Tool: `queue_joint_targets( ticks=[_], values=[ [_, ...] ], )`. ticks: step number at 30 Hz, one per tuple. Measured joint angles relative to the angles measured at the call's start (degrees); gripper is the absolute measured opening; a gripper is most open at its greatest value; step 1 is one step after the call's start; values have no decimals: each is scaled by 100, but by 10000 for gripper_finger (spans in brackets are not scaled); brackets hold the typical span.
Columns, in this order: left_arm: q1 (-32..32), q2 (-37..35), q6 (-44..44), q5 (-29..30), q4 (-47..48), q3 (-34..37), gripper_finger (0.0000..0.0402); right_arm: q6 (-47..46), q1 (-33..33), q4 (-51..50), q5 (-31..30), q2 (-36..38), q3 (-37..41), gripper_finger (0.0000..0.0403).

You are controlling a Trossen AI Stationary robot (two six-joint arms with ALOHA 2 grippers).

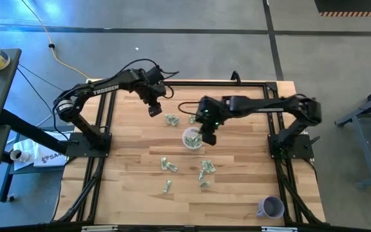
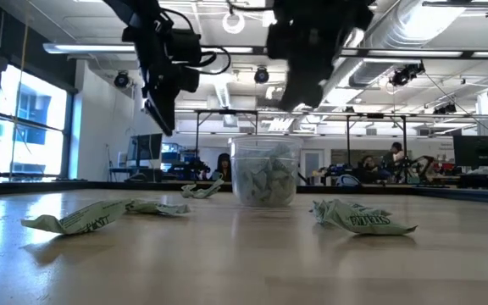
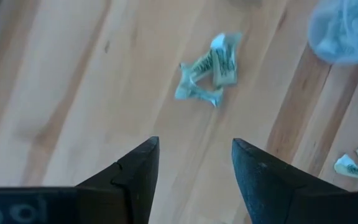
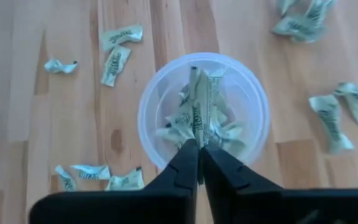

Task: Pick and place Stevia / Truvia into bins
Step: Put the white stevia packet into the transparent container

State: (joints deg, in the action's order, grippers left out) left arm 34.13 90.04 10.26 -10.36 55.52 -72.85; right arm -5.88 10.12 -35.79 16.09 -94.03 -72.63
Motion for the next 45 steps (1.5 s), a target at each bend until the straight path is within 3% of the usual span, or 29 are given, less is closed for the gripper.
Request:
queue_joint_targets(
  ticks=[6, 13, 24, 32, 37, 45],
  values=[
    [-4, 2, -255, -21, -105, 329, 232, 41, -32, -458, 94, -768, -614, 88],
    [-4, 2, -302, -130, -320, 358, 232, 291, -53, -634, -129, -840, -950, 143],
    [-4, 2, -344, -310, -849, 358, 232, 5, -178, -31, 99, -1251, -821, 102],
    [-4, 4, -358, -312, -904, 358, 232, 290, -191, -197, -196, -1841, -821, 83],
    [-4, 4, -361, -308, -902, 358, 232, 380, -288, -316, -242, -1772, -877, 83],
    [-4, 4, -319, -303, -909, 358, 232, 768, -338, -1166, -838, -1426, -1449, 83]
  ],
)
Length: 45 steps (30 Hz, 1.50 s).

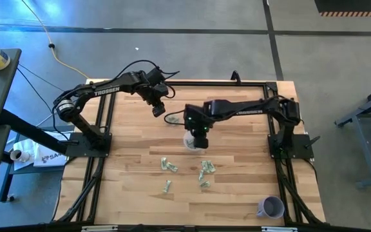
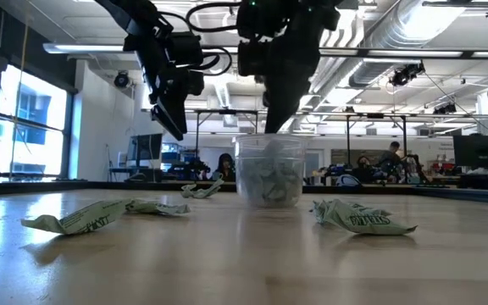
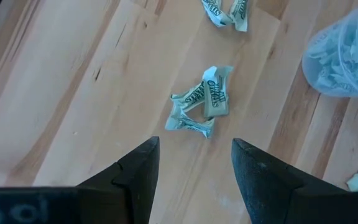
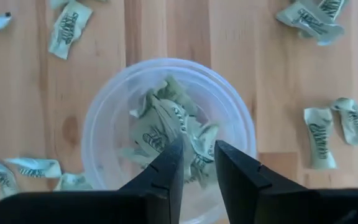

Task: Pick and place Stevia / Truvia into bins
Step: Put the white stevia packet into the transparent container

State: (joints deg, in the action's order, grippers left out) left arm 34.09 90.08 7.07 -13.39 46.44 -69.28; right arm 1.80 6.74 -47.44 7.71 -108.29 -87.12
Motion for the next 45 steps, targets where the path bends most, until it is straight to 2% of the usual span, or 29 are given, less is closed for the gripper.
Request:
queue_joint_targets(
  ticks=[6, 14, 21, 28, 33, 36, 40, 45],
  values=[
    [-40, 0, 2, 11, 11, 0, 232, 387, -6, -519, -219, 29, -121, 83],
    [-339, 0, 9, 28, 3, 0, 232, 592, -4, -806, -1291, 696, -122, 83],
    [-730, 2, -16, 244, -118, 0, 232, 46, 7, -1168, -1826, 1497, -122, 83],
    [-1036, 2, -615, 241, -684, 0, 232, -528, 7, -1739, -2226, 2154, -122, 83],
    [-1102, 4, -1032, 216, -572, -57, 232, -755, -66, -1969, -2456, 2642, -117, 83],
    [-1090, 7, -1386, 193, -251, -297, 232, -892, -114, -1952, -2518, 3019, 177, 83],
    [-1088, 7, -1924, 210, 223, -690, 232, -1191, -124, -1864, -2518, 3565, 1004, 83],
    [-1088, 0, -1936, 968, 272, -914, 236, -1879, -123, -1464, -2336, 4173, 2132, 83]
  ],
)
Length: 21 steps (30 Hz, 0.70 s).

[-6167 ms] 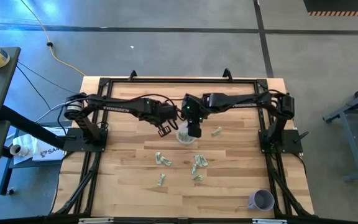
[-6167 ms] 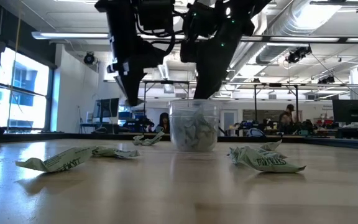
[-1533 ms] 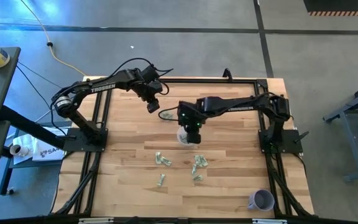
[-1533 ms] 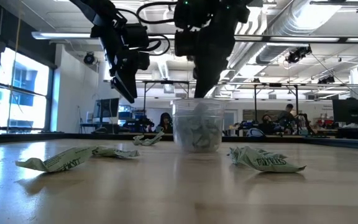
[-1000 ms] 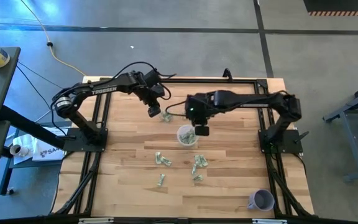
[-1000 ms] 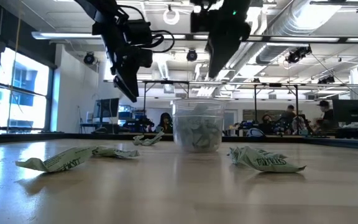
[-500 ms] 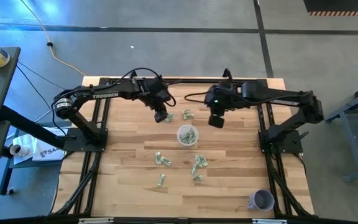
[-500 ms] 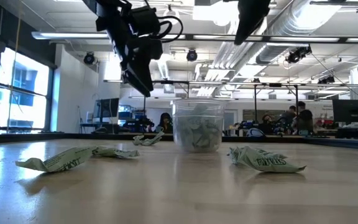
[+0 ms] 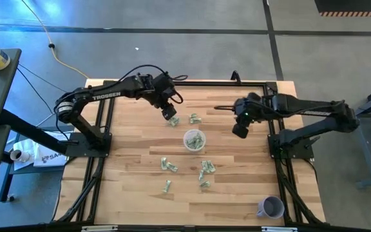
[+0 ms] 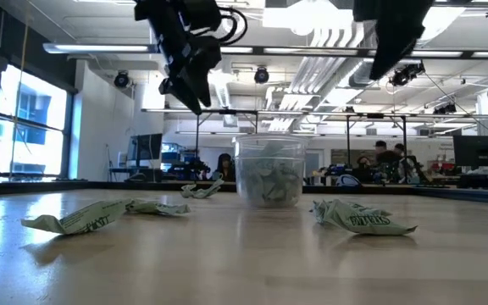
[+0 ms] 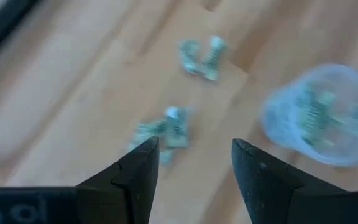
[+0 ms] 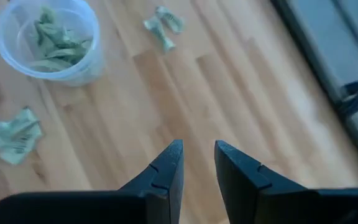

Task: Pick and place Stevia / Truvia into bins
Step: Put the white stevia packet into the transparent container

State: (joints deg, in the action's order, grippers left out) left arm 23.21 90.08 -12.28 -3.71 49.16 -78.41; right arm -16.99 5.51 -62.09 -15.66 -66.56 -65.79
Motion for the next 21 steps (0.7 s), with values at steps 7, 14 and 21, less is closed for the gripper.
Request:
queue_joint_targets(
  ticks=[7, 14, 21],
  values=[
    [76, 508, 392, 274, 205, 15, 275, -746, -1, 740, 559, 422, 736, 83],
    [82, 1233, 245, 342, 17, 15, 304, -1031, -1, 754, 496, 441, 823, 83],
    [349, 1663, -1238, 309, 309, 20, 270, -1263, -1, 754, 360, 441, 821, 83]
  ],
)
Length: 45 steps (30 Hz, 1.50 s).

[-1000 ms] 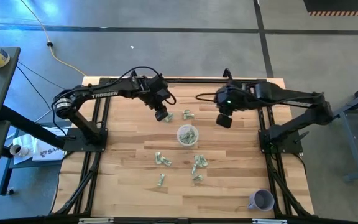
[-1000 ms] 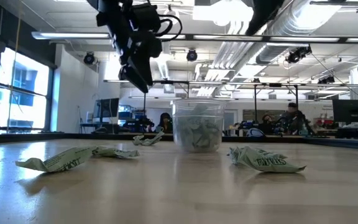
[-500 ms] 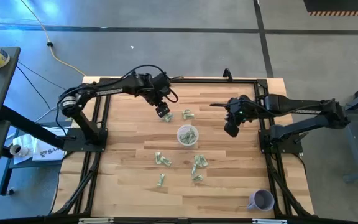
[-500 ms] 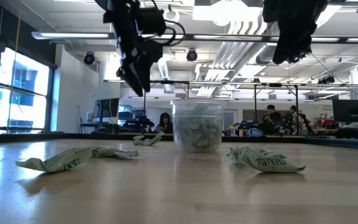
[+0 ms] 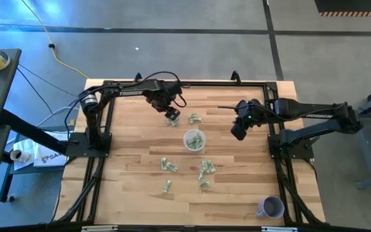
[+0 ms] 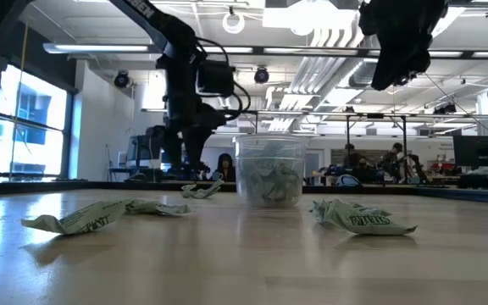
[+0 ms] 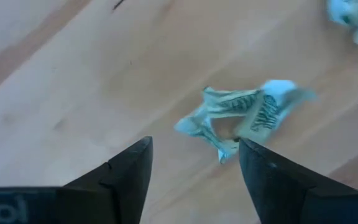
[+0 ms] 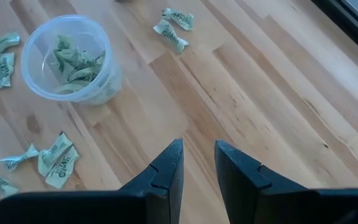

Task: Pick and place Stevia / Truvia into bins
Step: Put the white stevia packet into the transparent container

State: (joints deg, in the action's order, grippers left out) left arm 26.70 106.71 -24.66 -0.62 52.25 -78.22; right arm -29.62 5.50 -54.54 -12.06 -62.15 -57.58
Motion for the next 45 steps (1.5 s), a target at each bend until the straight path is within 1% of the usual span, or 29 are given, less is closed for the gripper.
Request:
queue_joint_targets(
  ticks=[2, 7, 11, 16, 20, 23, 26, 29, 40, 41, 45],
  values=[
    [49, 80, -231, -28, -55, 0, 258, -3, 0, 2, -82, 0, 0, 83],
    [66, 198, -413, -198, -307, -9, 238, -1, 0, -2, -152, 0, -7, 83],
    [22, 197, -413, -138, -286, 6, 235, -1, 0, -2, -150, 0, -7, 83],
    [28, 197, -429, -109, -279, 235, 234, 2, 0, -4, -152, -2, -7, 83],
    [30, 197, -517, -318, -483, 526, 233, 43, 0, -4, -152, -2, -9, 83],
    [26, 197, -563, -349, -708, 627, 223, 115, 0, -7, -191, -2, -9, 83],
    [29, 197, -614, -330, -1077, 667, 202, 155, 2, -7, -235, -2, -9, 83],
    [31, 197, -741, -328, -1305, 667, 171, 155, 2, -9, -242, -2, -9, 83],
    [29, 197, -446, -385, -1131, 667, 29, 106, 2, -63, -217, -4, -9, 83],
    [31, 197, -364, -473, -1133, 667, 22, 107, 2, -61, -216, -4, -9, 83],
    [29, 188, -275, -679, -1049, 651, 22, 109, 2, -61, -246, -4, -9, 83]
  ],
)
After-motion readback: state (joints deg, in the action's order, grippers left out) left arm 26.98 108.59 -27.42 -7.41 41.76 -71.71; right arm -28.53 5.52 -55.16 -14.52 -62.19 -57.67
